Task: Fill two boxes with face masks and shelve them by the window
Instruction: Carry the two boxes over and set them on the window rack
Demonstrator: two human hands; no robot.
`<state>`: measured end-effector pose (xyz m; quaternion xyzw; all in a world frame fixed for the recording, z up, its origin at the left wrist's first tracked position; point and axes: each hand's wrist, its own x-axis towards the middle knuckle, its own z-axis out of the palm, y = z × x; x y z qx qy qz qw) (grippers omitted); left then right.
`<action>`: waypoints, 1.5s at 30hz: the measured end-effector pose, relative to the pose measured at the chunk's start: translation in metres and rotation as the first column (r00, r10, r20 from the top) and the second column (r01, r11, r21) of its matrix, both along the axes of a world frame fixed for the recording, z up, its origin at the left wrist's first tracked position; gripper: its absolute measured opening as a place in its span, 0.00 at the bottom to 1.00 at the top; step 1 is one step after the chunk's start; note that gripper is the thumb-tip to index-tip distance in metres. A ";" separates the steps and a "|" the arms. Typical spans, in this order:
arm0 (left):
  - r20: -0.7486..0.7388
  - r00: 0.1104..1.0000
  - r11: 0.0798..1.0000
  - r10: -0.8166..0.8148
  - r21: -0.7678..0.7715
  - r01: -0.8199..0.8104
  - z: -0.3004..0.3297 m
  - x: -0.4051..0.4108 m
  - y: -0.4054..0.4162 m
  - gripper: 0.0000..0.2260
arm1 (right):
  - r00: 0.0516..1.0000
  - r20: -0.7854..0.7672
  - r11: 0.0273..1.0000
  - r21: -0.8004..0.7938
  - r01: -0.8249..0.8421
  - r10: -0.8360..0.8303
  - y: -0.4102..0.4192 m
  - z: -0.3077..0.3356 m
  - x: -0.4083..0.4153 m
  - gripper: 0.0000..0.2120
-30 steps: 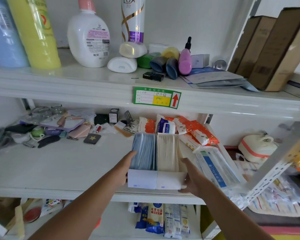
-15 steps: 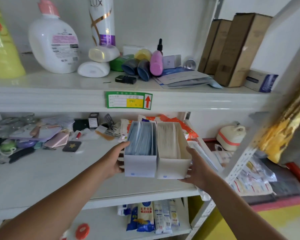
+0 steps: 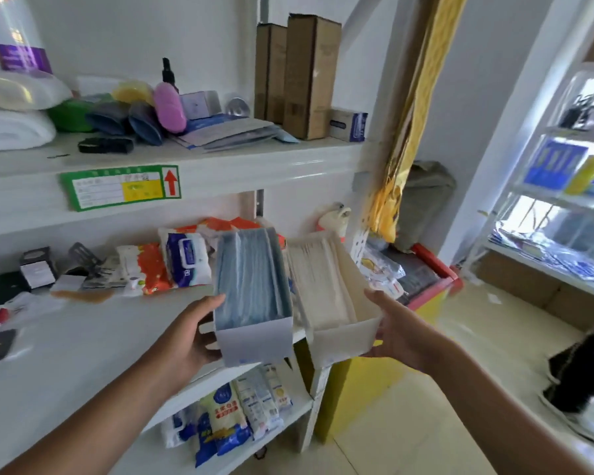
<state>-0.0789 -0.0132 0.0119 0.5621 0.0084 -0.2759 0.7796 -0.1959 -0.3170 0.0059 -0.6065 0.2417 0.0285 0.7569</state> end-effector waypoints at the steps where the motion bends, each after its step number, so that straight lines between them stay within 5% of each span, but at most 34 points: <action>1: 0.004 0.999 0.999 -0.046 -0.005 0.046 -0.003 -0.009 -0.007 0.19 | 1.000 0.003 1.000 0.002 0.031 -0.031 -0.005 -0.001 -0.015 0.32; 9: -0.010 0.940 0.938 -0.341 -0.063 0.340 -0.021 -0.076 -0.080 0.28 | 0.966 -0.016 0.964 0.061 0.260 -0.260 -0.057 -0.013 -0.136 0.27; 24: -0.099 0.834 0.839 -0.543 -0.039 0.542 -0.030 -0.092 -0.292 0.26 | 0.720 -0.011 0.712 0.139 0.688 -0.694 -0.147 -0.040 -0.230 0.46; 33: -0.140 0.818 0.828 -0.558 -0.018 0.561 -0.026 -0.086 -0.460 0.17 | 0.582 -0.019 0.573 0.146 0.806 -0.813 -0.269 -0.048 -0.225 0.34; 45: -0.074 0.869 0.868 -0.489 0.054 0.493 0.003 -0.049 -0.661 0.31 | 0.534 -0.027 0.530 0.098 0.842 -0.845 -0.448 -0.025 -0.183 0.25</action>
